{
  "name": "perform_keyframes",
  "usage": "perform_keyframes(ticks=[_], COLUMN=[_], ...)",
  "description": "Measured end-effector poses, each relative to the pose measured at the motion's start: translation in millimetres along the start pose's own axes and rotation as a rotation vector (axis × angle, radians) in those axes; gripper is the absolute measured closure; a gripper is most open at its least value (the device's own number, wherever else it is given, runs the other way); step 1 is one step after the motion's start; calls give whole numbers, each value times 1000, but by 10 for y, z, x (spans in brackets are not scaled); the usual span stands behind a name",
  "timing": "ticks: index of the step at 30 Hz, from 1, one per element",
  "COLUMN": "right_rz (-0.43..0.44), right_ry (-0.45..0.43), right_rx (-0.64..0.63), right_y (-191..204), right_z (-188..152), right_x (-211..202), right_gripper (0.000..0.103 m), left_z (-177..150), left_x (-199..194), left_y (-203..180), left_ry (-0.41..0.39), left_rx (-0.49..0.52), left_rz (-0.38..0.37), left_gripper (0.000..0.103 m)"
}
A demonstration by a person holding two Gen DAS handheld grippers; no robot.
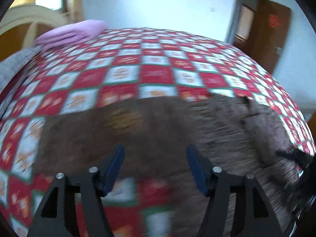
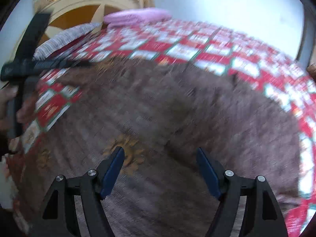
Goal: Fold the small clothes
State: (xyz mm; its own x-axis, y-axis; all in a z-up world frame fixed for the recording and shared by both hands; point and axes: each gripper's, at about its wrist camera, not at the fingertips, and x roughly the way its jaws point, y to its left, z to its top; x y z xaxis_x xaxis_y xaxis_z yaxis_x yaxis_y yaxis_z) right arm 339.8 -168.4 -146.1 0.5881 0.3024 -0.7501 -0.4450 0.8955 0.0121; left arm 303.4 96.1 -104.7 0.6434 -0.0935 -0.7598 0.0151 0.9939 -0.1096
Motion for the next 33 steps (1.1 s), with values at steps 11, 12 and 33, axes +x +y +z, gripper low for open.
perform_keyframes(ticks=[11,12,33], right_rz=[-177,-163,-143], right_ry=[74,72,33], right_rx=[-38,-23,0], right_y=[45,15,-6], right_z=[-116,-117,-169], right_x=[380,378,365], right_gripper=[17,17,15], left_z=[-594,-609,-322], left_x=[-72,-73,329], left_y=[1327,1343,1584], left_ry=[54,47,-140], left_rx=[-512,-540,-673], left_rz=[-34,-60,-4], left_gripper=[25,25,51])
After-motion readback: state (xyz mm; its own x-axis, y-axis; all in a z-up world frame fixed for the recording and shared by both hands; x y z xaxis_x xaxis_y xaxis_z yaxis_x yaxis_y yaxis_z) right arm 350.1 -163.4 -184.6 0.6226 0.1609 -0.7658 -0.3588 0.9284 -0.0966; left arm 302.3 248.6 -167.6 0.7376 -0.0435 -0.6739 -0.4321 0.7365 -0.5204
